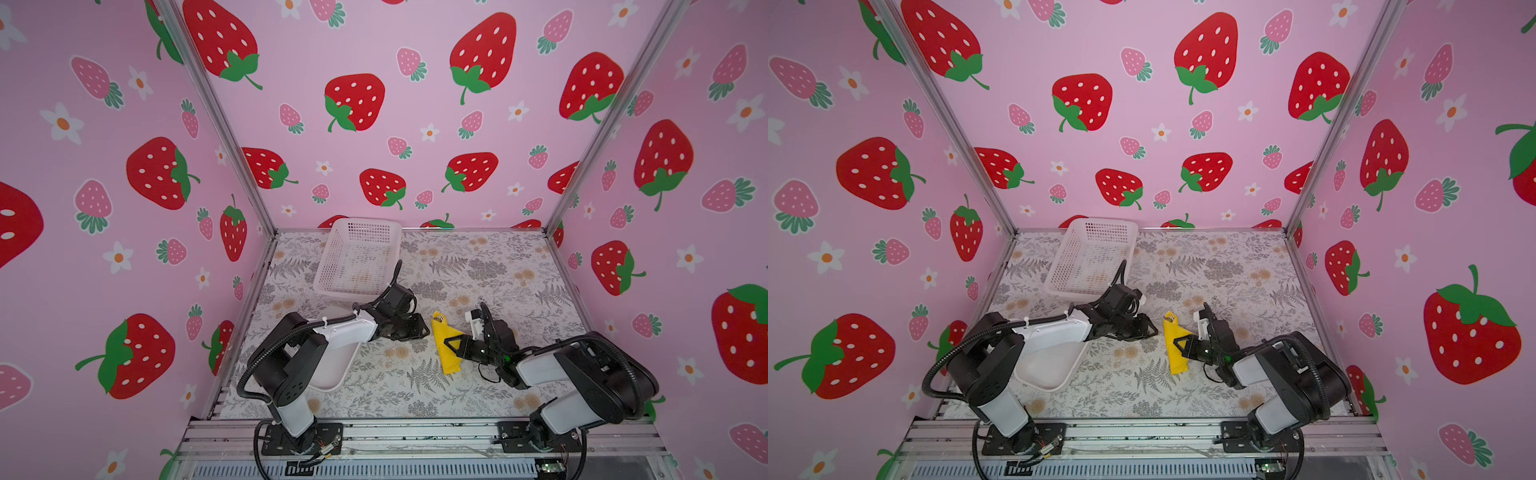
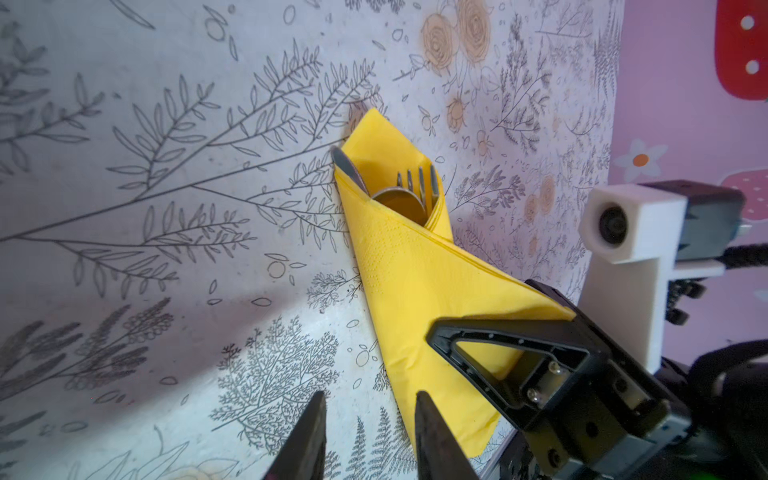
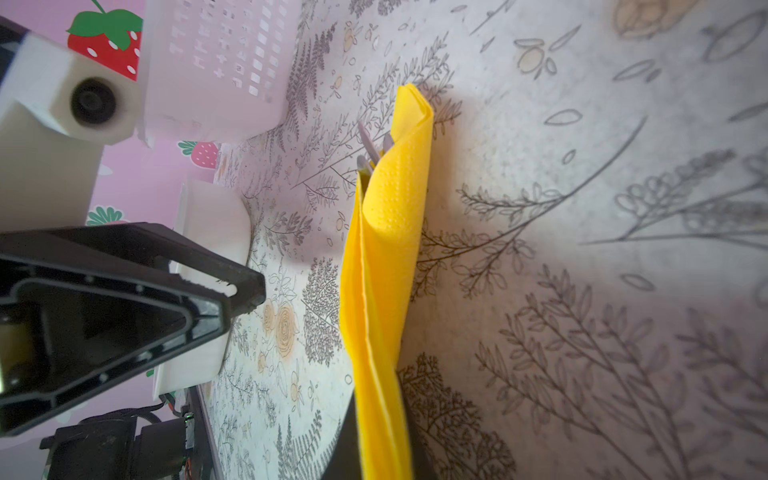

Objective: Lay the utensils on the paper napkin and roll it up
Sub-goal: 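Lift the napkin bundle upright with both grippers, raising it off the table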

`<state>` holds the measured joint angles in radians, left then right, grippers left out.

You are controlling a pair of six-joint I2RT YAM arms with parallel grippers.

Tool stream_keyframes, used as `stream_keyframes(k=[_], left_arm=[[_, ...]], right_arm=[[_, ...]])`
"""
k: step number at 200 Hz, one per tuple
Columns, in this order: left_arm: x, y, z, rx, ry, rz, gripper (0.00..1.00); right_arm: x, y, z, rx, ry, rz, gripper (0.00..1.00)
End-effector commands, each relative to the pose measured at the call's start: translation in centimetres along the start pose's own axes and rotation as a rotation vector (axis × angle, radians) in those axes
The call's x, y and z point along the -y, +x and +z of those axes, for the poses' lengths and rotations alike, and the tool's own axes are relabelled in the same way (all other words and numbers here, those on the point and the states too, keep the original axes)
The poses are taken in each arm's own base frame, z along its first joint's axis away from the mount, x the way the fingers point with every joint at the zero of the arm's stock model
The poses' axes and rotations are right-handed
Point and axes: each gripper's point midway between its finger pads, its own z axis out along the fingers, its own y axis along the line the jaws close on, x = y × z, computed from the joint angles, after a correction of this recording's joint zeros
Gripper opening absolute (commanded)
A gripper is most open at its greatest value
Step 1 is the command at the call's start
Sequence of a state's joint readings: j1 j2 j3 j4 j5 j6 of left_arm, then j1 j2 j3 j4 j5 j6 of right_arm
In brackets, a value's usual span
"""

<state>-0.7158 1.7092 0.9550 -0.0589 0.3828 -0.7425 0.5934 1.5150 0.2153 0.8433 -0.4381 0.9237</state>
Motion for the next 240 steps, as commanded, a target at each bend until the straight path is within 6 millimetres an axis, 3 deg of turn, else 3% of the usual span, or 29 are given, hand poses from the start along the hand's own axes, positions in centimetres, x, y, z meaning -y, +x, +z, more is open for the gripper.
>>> stream_keyframes(k=[1, 67, 104, 160, 240], left_arm=[[0.0, -0.4, -0.7, 0.029, 0.005, -0.006, 0.39], [1.0, -1.2, -1.9, 0.077, 0.118, -0.029, 0.48], [2.6, -2.3, -4.2, 0.146, 0.267, -0.051, 0.58], [7.0, -3.4, -8.2, 0.183, 0.482, 0.036, 0.68], [11.2, -4.0, -10.7, 0.156, 0.733, 0.087, 0.72]], right_arm=[[-0.7, -0.7, -0.4, 0.030, -0.022, -0.002, 0.06], [-2.5, -1.6, -1.3, 0.062, -0.077, -0.016, 0.06], [-5.1, -3.0, -2.4, 0.104, -0.140, -0.045, 0.06], [-10.1, -5.6, -4.9, 0.174, -0.258, -0.090, 0.07], [-16.1, -7.8, -8.0, 0.219, -0.431, -0.129, 0.07]])
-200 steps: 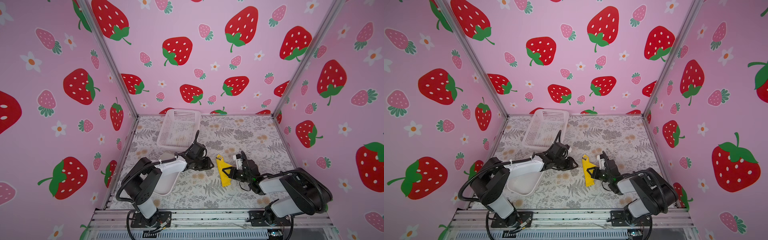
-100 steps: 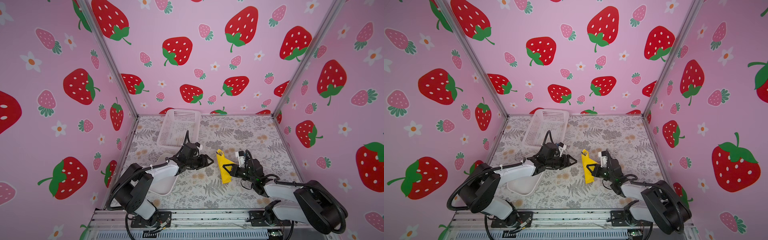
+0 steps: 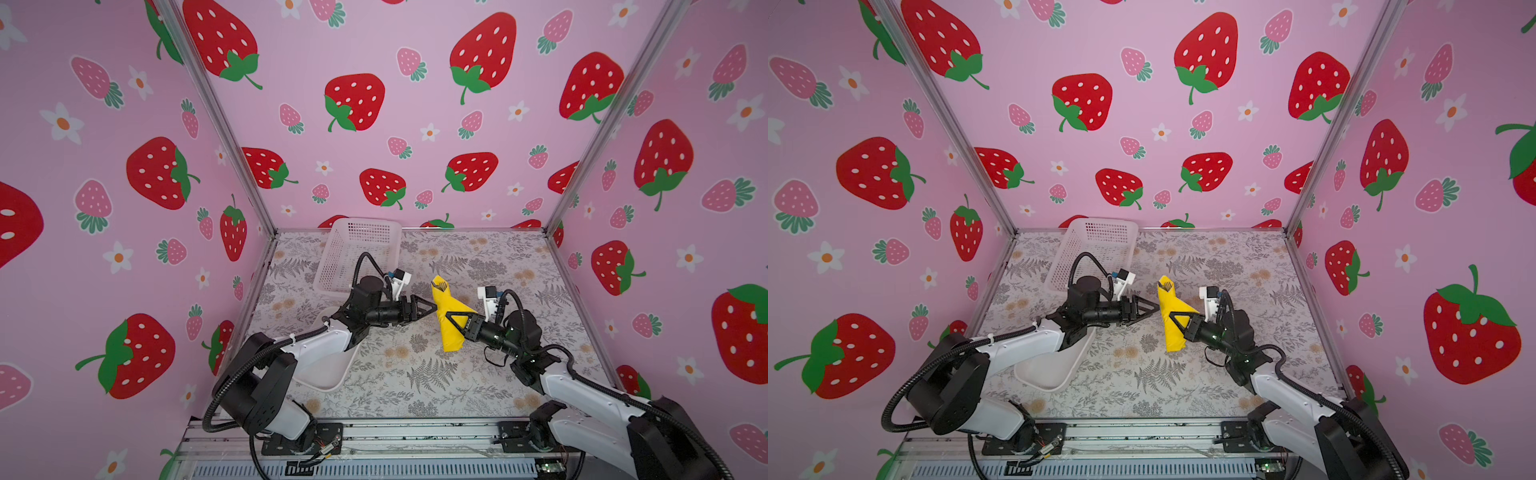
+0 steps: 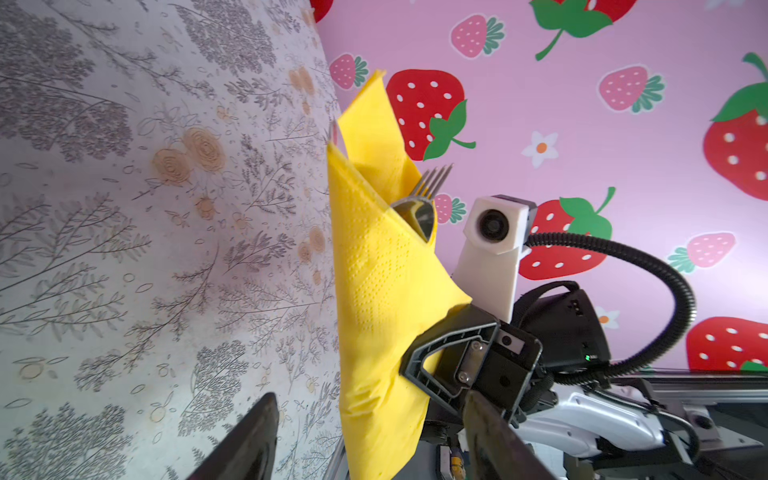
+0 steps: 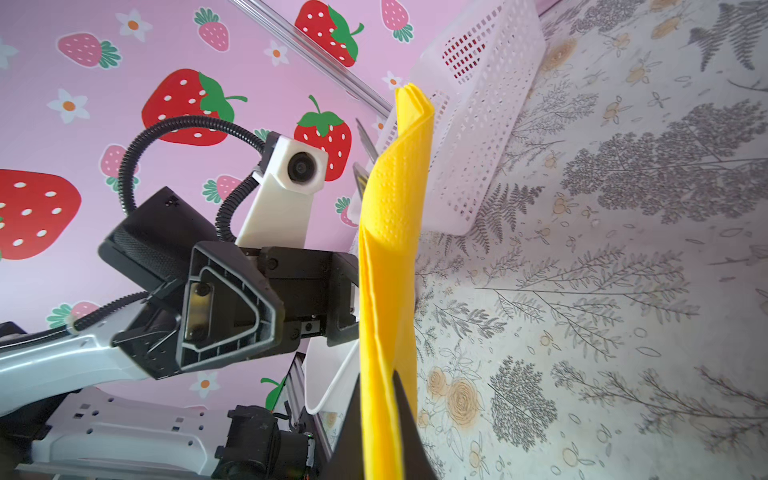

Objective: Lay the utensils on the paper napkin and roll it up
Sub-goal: 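Lift the napkin bundle upright with both grippers, raising it off the table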

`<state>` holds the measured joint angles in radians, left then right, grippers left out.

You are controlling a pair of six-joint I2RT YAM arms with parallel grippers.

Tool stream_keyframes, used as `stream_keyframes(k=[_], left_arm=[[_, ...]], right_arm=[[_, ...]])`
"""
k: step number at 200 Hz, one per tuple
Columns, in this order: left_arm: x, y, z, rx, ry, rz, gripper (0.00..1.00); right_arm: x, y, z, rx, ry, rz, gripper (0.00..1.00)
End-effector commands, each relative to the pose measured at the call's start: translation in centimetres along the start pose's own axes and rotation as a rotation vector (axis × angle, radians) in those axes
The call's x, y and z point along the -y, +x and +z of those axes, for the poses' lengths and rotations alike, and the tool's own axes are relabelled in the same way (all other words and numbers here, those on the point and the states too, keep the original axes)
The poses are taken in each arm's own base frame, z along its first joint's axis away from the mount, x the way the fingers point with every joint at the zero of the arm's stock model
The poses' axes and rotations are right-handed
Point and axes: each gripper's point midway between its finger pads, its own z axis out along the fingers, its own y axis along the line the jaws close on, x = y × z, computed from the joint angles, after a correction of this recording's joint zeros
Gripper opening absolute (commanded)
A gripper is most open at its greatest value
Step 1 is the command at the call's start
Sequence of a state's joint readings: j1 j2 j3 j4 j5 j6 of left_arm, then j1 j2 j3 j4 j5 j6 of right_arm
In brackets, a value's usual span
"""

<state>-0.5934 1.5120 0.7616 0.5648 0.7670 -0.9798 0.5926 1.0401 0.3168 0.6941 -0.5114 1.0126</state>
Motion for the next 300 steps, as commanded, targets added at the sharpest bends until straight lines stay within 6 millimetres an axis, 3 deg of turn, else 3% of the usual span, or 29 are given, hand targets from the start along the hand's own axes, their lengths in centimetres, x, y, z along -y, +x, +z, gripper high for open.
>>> stream_keyframes(k=[1, 43, 136, 183, 251, 300], left_arm=[[2.8, -0.7, 0.1, -0.012, 0.136, 0.020, 0.72], [3.7, -1.5, 0.6, -0.002, 0.201, 0.000, 0.71], [6.5, -1.3, 1.3, -0.006, 0.319, 0.012, 0.51], [7.4, -1.3, 1.2, 0.004, 0.335, 0.031, 0.42], [8.9, -1.9, 1.4, 0.026, 0.374, 0.051, 0.43], [9.1, -2.0, 1.6, 0.029, 0.388, 0.050, 0.35]], right_arm=[[-3.3, -1.7, -0.2, 0.025, -0.102, -0.017, 0.07], [-5.1, -2.4, -0.4, 0.038, -0.165, -0.017, 0.07], [-7.3, -3.2, -1.1, 0.065, -0.255, -0.007, 0.08], [-7.8, -3.4, -1.4, 0.077, -0.277, 0.000, 0.08], [-8.4, -3.1, -1.7, 0.065, -0.307, -0.005, 0.08], [-8.6, -3.1, -1.8, 0.062, -0.317, -0.009, 0.08]])
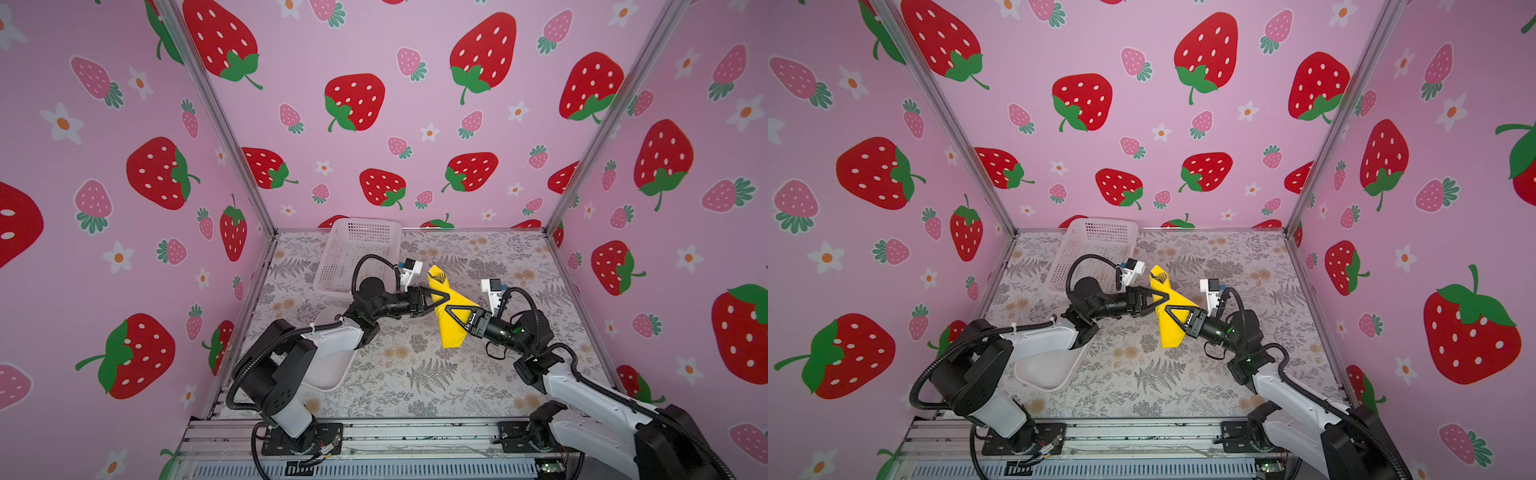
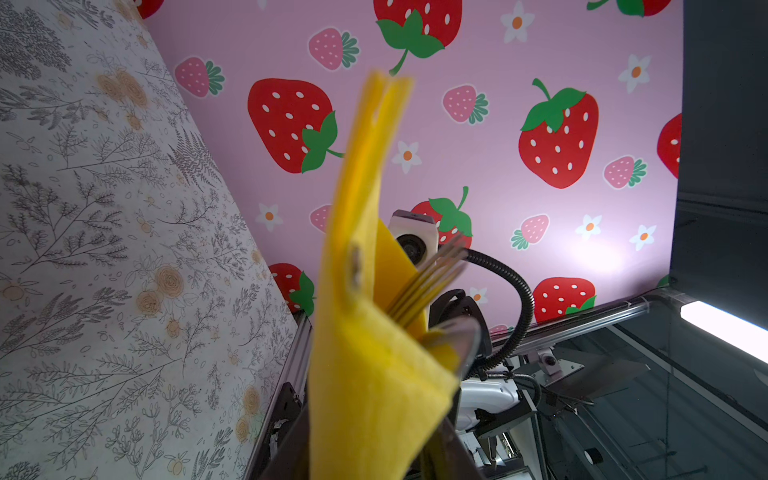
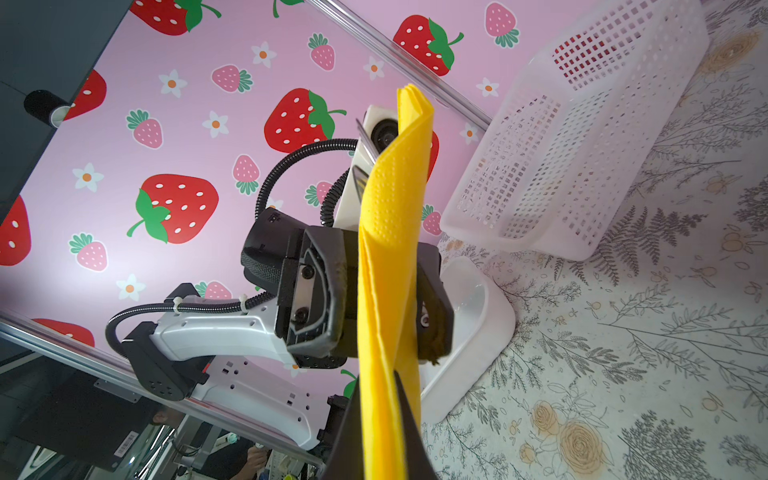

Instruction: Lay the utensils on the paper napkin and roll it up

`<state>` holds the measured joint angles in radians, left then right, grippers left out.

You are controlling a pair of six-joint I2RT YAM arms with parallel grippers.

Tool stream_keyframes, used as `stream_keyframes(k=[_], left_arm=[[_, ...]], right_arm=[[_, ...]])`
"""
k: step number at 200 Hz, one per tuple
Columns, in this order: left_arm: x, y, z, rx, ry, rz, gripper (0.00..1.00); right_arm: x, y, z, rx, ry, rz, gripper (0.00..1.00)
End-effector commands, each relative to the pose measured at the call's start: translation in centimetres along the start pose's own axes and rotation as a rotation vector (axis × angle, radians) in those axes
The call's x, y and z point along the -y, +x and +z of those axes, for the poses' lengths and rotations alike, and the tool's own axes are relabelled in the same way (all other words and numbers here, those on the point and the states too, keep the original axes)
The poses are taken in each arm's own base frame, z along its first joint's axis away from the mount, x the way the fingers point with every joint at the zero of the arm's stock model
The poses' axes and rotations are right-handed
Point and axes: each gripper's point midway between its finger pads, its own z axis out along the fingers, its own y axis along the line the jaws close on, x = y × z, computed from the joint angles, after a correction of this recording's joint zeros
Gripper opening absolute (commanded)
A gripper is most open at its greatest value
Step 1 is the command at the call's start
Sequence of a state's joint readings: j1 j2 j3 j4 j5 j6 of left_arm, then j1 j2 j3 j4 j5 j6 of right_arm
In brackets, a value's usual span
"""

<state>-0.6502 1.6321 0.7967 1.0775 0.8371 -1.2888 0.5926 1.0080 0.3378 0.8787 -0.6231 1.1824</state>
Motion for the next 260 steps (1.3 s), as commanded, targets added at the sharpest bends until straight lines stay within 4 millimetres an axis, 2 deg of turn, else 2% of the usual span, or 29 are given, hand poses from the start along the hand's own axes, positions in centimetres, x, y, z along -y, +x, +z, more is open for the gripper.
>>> stream_keyframes(k=[1, 50, 105, 123, 126, 132, 193, 238, 251, 254, 260], left_arm=[[2.1, -0.8, 0.7, 0.012, 0.070, 0.048, 0.35], [2.1, -1.0, 0.6, 0.026, 0.077, 0.052, 0.22], [3.0, -1.2, 0.5, 0.036, 0.101, 0.080, 0.08], [3.4, -1.2, 0.4, 0.037, 0.106, 0.093, 0.07], [3.4, -1.2, 0.4, 0.038, 0.106, 0.097, 0.03], [3.5, -1.2, 0.4, 0.039, 0.108, 0.101, 0.00], [4.8, -1.3, 0.3, 0.032, 0.129, 0.150, 0.00], [5.7, -1.3, -0.2, 0.028, 0.137, 0.185, 0.00], [6.0, -1.4, -0.3, 0.030, 0.140, 0.196, 0.00], [6.1, -1.4, -0.4, 0.031, 0.141, 0.200, 0.00], [6.2, -1.4, -0.5, 0.032, 0.143, 0.206, 0.00]], right_arm=[[-2.8, -1.1, -0.3, 0.034, -0.090, -0.054, 0.08], [-2.6, -1.0, -0.5, 0.037, -0.084, -0.052, 0.08], [-2.6, -1.0, -0.6, 0.038, -0.081, -0.058, 0.09], [-2.6, -1.0, -0.7, 0.039, -0.080, -0.060, 0.10], [-2.6, -1.0, -0.7, 0.039, -0.080, -0.060, 0.10], [-2.6, -1.0, -0.7, 0.040, -0.079, -0.060, 0.10], [-2.2, -1.2, -0.9, 0.047, -0.060, -0.055, 0.14], [-1.3, -1.7, -1.3, 0.062, -0.007, -0.061, 0.24], [-0.5, -1.7, -1.3, 0.059, 0.022, -0.052, 0.26], [-1.2, -1.8, -1.6, 0.068, 0.010, -0.066, 0.26], [-1.1, -1.9, -1.7, 0.071, 0.019, -0.068, 0.27]])
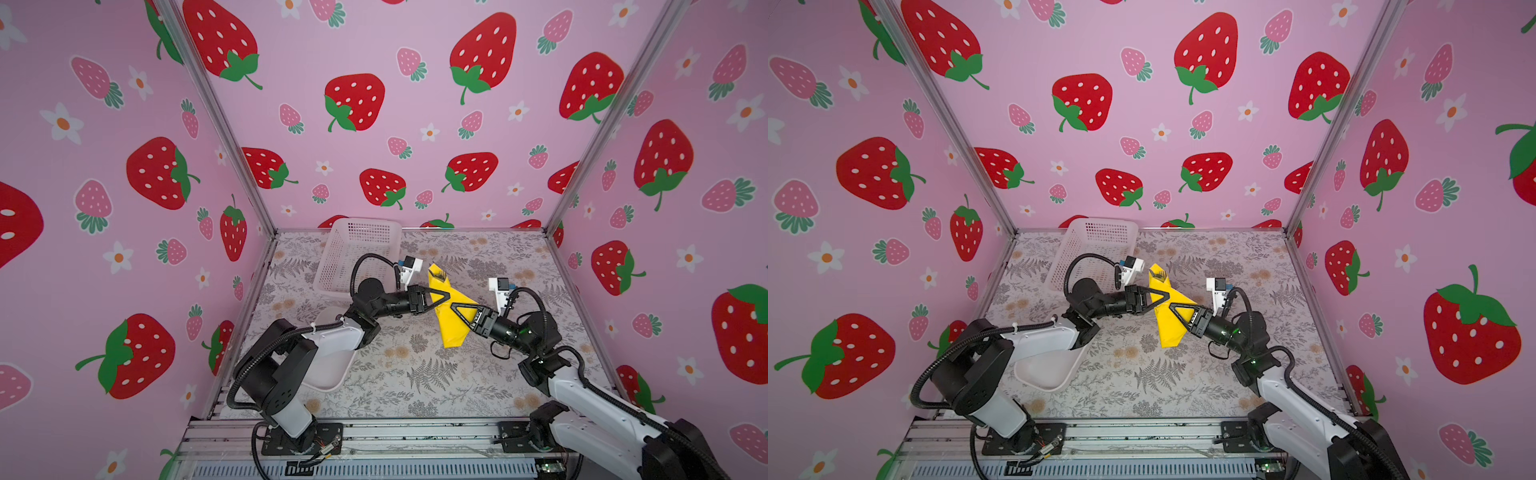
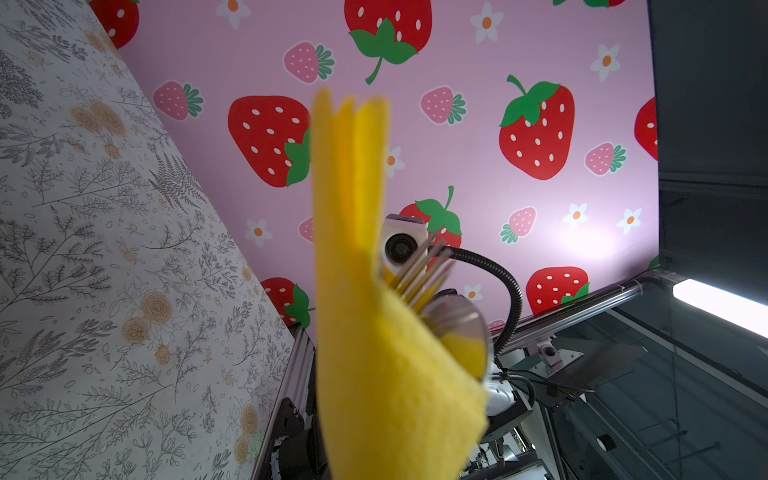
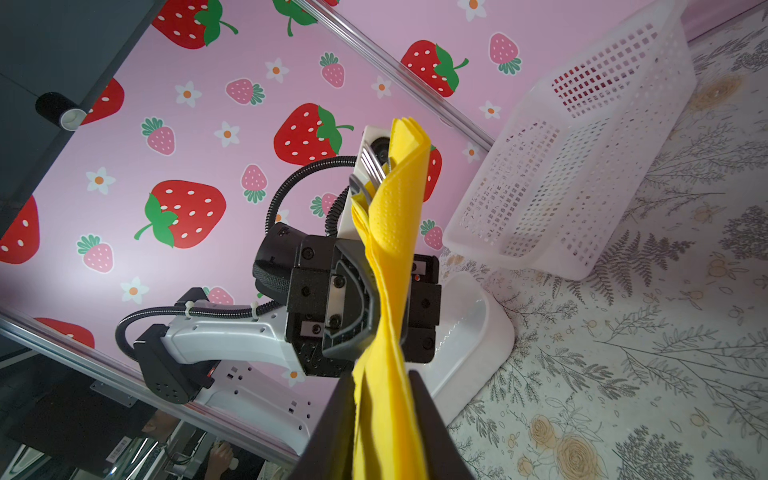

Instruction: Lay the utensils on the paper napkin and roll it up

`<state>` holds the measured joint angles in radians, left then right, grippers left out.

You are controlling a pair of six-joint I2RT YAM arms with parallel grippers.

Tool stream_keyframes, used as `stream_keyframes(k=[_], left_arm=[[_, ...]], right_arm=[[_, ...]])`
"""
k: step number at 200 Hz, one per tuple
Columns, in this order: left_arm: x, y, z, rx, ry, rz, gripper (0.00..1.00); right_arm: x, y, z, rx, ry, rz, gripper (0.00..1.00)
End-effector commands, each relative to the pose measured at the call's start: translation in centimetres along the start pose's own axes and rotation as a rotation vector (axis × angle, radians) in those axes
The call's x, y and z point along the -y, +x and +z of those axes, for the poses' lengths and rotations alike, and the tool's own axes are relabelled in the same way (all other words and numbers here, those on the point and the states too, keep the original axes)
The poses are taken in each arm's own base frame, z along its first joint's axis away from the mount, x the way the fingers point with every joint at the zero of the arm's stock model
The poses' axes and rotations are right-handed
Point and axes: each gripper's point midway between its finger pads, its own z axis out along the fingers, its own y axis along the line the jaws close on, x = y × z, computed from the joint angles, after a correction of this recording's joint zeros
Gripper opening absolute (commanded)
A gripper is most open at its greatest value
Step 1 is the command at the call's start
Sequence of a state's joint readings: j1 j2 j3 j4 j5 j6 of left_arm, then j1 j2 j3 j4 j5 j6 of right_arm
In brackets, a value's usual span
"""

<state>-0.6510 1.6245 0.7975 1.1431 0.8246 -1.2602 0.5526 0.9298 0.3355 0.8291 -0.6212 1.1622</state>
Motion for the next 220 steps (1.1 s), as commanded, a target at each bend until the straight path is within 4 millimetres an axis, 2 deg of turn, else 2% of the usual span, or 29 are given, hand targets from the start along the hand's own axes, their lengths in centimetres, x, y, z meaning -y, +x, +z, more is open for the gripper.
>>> stream_keyframes(k=[1, 46, 96, 111, 171, 198, 209, 220], left_arm=[[4.7, -1.3, -0.2, 0.008, 0.101, 0.124, 0.00], [5.7, -1.4, -0.3, 0.006, 0.113, 0.165, 0.00], [5.8, -1.3, -0.4, 0.003, 0.104, 0.209, 0.00], [5.5, -1.4, -0.3, 0.001, 0.088, 0.203, 0.00], [3.0, -1.9, -0.2, 0.010, -0.008, 0.153, 0.00], [2.5, -2.1, -0.2, 0.020, -0.019, 0.141, 0.00], [2.5, -2.2, -0.3, 0.025, -0.022, 0.141, 0.00], [2.5, -2.4, -0.4, 0.028, -0.023, 0.140, 0.00]], right_arm=[[-0.3, -0.6, -0.6, 0.026, 0.016, -0.029, 0.28], [1.0, -0.7, -1.4, 0.047, 0.099, -0.029, 0.34], [0.8, -1.3, -1.7, 0.052, 0.149, -0.066, 0.38], [0.1, -1.7, -1.9, 0.056, 0.160, -0.092, 0.42], [-1.7, -4.0, -4.1, 0.135, 0.277, -0.195, 0.47], [-3.1, -4.9, -5.3, 0.176, 0.300, -0.247, 0.49], [-3.9, -5.3, -5.7, 0.196, 0.295, -0.266, 0.47], [-5.0, -5.3, -5.8, 0.195, 0.256, -0.287, 0.39]])
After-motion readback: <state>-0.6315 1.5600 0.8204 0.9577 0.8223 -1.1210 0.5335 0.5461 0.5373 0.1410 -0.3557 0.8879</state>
